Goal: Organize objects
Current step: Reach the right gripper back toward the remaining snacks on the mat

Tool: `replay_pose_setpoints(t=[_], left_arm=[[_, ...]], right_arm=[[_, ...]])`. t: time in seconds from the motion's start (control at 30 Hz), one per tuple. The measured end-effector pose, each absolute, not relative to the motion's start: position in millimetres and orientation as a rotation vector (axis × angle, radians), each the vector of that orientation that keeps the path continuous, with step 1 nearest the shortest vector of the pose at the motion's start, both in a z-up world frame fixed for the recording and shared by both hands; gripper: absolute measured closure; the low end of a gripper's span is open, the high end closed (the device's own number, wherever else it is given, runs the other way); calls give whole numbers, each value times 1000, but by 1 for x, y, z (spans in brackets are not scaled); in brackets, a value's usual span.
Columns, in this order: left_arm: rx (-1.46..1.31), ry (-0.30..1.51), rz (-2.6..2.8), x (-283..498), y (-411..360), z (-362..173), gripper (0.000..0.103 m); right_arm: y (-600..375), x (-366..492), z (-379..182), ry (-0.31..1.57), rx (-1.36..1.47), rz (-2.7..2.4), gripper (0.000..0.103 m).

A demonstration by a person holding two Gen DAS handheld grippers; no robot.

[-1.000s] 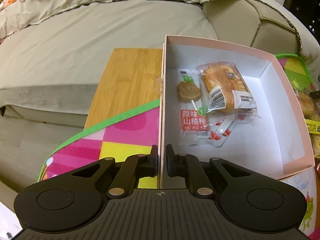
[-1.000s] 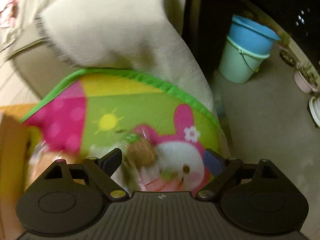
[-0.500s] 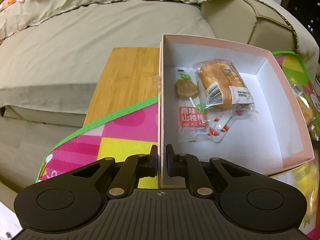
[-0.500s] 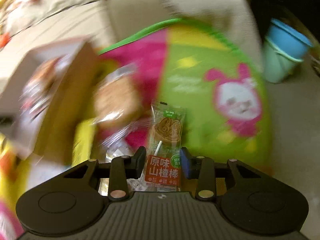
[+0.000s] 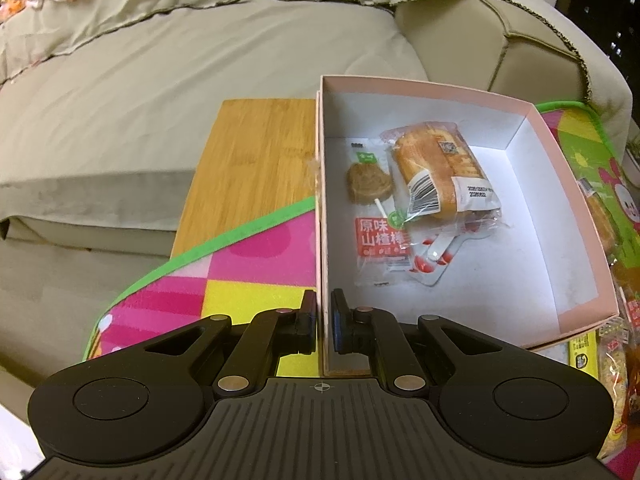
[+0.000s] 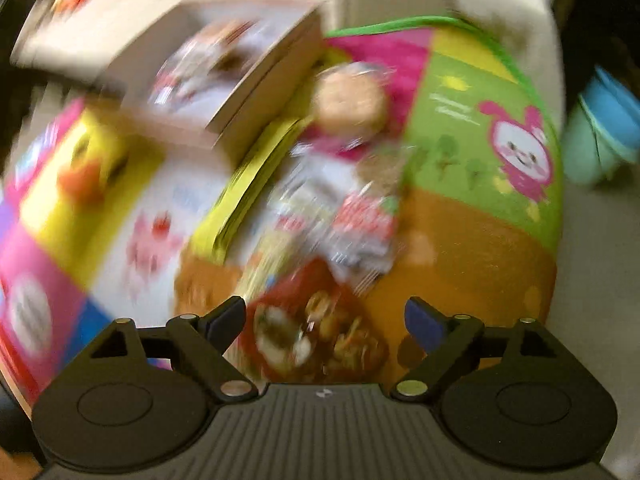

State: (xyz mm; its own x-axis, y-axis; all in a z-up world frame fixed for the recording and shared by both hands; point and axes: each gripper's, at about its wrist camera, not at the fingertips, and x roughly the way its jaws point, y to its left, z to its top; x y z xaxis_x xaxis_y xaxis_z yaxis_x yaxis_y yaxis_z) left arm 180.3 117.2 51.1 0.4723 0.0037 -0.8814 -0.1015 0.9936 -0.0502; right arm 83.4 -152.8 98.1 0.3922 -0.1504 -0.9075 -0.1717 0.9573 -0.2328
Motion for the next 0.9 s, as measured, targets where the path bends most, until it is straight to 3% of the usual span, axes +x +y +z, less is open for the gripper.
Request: replay_pose_setpoints(t=[0.13,0.47,0.5,0.57,0.63,0.9], left_arm=[[-120,1075,61,179,120,51,94],[-144,1080,45,176,124,46,93],[-144,1081,45,176,124,46,93],[-145,1084,46,177,125,46,93],[-148,1083,48,177,125,46,93],[-144,1084,45,179,125,43,93]], right_arm=[[-144,80,89,1185,-388,36,11],[-177,105,96,1140,-67,-87,10],[-184,109,98,1128,-21,-128,12],[-195,114,102,1103,7,-216,40],[-202,114,100,1101,-16,-309,50],[-178,80,91,1164,-133,-294,51]])
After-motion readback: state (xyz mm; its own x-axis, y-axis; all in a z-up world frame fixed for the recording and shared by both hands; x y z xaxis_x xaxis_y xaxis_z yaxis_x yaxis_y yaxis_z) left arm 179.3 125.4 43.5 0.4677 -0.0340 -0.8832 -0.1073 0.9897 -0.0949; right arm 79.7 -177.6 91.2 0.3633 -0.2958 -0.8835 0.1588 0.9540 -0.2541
